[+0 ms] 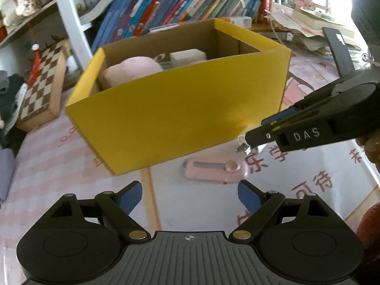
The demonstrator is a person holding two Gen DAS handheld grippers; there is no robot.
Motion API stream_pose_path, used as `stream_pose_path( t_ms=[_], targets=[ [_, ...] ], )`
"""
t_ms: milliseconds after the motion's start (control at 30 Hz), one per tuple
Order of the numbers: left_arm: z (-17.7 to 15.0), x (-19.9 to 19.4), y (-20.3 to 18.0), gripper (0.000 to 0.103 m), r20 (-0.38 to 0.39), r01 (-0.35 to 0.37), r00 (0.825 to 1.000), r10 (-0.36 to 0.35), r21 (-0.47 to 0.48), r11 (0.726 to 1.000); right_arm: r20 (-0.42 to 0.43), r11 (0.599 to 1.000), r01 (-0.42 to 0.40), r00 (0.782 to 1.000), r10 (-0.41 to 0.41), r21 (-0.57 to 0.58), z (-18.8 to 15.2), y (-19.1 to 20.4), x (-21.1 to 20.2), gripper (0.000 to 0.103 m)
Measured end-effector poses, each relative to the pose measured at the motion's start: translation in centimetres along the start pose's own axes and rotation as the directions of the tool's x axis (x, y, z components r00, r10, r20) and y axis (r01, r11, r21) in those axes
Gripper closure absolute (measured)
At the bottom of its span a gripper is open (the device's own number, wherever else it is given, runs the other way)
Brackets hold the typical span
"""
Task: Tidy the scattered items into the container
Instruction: 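Grasp the pink comb with the left gripper while the right gripper grasps the white cube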
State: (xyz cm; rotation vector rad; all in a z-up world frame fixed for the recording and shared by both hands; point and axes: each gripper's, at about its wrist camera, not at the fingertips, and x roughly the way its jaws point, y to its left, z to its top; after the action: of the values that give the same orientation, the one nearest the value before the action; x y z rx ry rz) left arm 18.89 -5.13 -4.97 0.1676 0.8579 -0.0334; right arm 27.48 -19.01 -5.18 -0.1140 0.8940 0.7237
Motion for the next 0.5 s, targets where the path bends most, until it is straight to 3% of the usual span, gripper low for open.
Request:
stream_pose_path(
  t_ms=[233,333,500],
  targets=[
    [0.9,1.9,-1.1,0.013,-0.007,0.021,1.000,-0.020,0.033,0.999,-0.040,1.000,0.006,0.999,-0.006,-0.007,-0.8,-0.9,-0.5,0.076],
    [1.2,2.7,-1.6,0.013,-0.006,0.020,1.000,-0.020,0.068,0.998,-0.042,1.000,0.016,0.999,-0.017,-0.014,-0.8,-1.0,-0.5,0.062],
    [1.5,3.7,-1.8,0.013,-0.018,0.030,0.999,-0.028,0.094,0.995,-0.058,0.999,0.019,0.998,-0.020,-0.027,-0.6,-0.8,0.1,0.058]
  ],
)
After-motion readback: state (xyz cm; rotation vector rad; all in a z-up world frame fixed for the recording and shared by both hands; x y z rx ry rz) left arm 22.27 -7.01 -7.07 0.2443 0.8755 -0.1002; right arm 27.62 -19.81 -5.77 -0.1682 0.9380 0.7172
